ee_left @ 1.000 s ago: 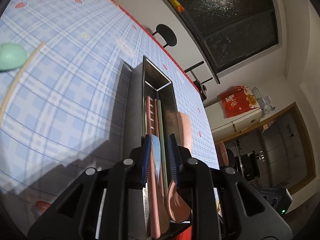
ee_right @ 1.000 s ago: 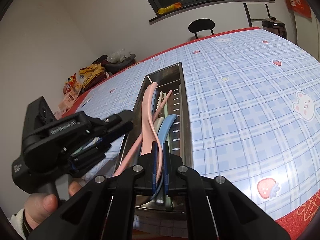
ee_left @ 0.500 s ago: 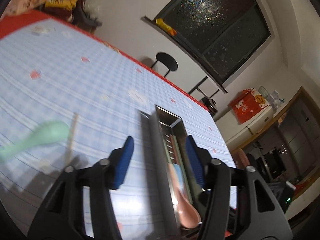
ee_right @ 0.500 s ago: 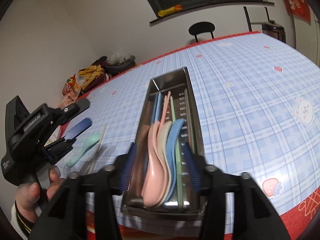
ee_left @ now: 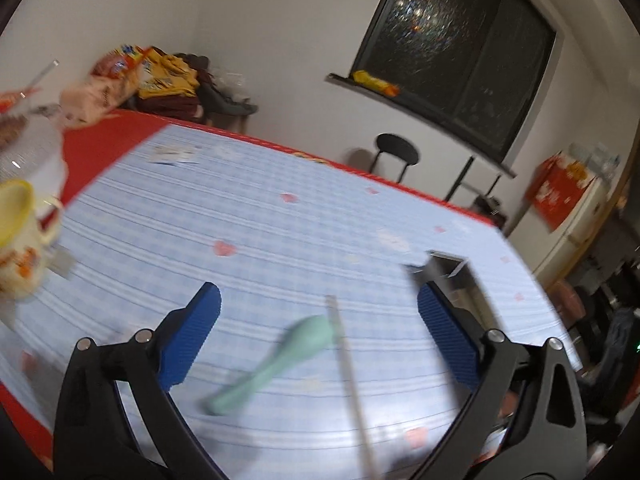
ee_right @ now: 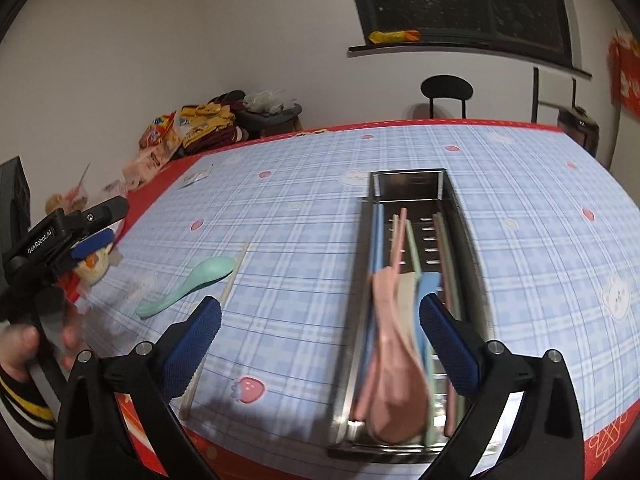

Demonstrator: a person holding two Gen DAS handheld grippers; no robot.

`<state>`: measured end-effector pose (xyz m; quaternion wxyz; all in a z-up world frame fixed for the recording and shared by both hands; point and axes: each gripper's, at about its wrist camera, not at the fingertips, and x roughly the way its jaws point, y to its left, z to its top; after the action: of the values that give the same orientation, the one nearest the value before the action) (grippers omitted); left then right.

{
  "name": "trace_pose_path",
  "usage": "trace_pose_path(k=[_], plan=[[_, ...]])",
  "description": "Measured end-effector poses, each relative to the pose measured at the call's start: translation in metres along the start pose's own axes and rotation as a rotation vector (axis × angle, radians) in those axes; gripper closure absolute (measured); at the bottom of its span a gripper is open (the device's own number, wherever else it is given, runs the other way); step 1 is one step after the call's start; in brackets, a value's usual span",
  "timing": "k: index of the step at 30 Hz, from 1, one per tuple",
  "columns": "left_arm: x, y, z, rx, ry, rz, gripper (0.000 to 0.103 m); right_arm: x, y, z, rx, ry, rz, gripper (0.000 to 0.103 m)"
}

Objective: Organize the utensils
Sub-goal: 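Move both tools back to the mint spoon and beige chopstick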

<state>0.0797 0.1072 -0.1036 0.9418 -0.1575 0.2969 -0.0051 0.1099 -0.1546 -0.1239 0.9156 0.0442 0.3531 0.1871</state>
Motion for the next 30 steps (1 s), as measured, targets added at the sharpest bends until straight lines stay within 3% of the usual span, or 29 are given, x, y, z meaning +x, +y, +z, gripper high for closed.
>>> trace_pose_path(k=[7, 16, 18, 21, 30], plan=[[-0.001, 0.045, -0.009, 0.096, 0.052, 0.122, 0.006, 0.023, 0.039, -0.001, -0.073, 0.041, -0.039, 0.006], [0.005, 0.057, -0.025, 0.213, 0.074, 0.146, 0.006, 0.071, 0.093, -0.005, -0.224, 0.12, -0.09, 0.009], [0.008, 0.056, -0.027, 0.219, 0.075, 0.142, 0.006, 0.081, 0.1, -0.008, -0.239, 0.154, -0.073, 0.027], [0.011, 0.056, -0.028, 0.225, 0.076, 0.116, 0.006, 0.094, 0.108, -0.013, -0.262, 0.211, -0.05, 0.044], [0.022, 0.043, -0.029, 0.306, 0.08, 0.093, 0.006, 0.098, 0.111, -0.024, -0.298, 0.256, -0.025, 0.081]])
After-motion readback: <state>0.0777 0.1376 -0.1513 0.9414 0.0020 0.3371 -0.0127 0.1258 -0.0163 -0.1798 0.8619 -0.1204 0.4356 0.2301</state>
